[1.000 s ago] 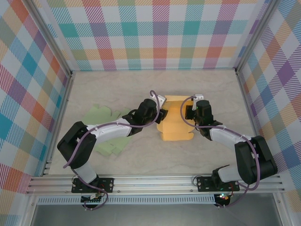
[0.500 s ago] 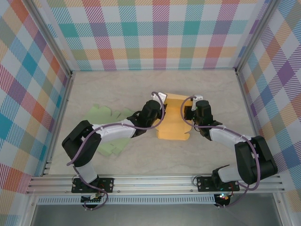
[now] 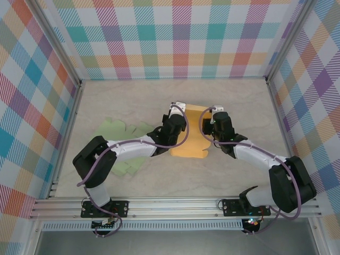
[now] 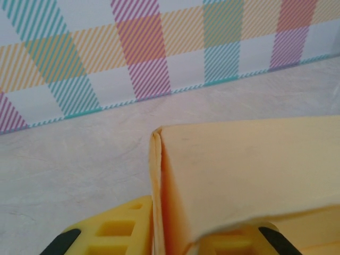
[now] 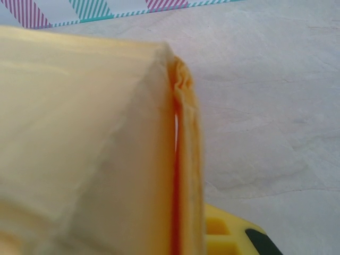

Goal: Fold the paper box

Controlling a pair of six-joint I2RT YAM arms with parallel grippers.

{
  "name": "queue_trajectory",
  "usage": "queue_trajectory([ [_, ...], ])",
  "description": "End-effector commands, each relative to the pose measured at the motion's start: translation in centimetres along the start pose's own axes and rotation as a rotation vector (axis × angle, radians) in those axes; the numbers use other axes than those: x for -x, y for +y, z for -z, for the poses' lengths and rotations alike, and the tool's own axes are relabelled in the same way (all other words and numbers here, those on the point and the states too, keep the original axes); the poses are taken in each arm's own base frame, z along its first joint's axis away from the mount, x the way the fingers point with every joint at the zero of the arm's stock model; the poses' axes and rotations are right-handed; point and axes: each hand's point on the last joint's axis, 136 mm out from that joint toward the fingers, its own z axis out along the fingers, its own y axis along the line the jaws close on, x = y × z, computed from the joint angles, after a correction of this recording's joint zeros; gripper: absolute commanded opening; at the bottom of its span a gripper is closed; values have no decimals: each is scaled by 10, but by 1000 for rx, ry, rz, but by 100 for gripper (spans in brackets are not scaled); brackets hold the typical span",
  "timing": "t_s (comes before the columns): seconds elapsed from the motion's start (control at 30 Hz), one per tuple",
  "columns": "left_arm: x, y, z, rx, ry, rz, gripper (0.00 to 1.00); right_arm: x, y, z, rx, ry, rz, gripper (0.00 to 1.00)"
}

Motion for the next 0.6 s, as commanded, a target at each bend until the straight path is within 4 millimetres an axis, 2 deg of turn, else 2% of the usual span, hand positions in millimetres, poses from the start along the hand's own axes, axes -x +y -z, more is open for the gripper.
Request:
queue_trajectory([
  [0.0, 19, 23, -2, 171, -49, 81, 19, 16, 12, 12, -9, -39, -21, 0],
  [0.27, 16, 55, -5, 337, -38, 168, 21, 11, 23, 17, -47, -33, -74, 0],
  [0.5, 3, 105, -12, 525, 29, 233, 21, 5, 28, 12, -62, -16, -131, 0],
  [0.57, -3, 114, -15, 554, 43, 257, 20, 4, 31, 9, -61, -10, -147, 0],
])
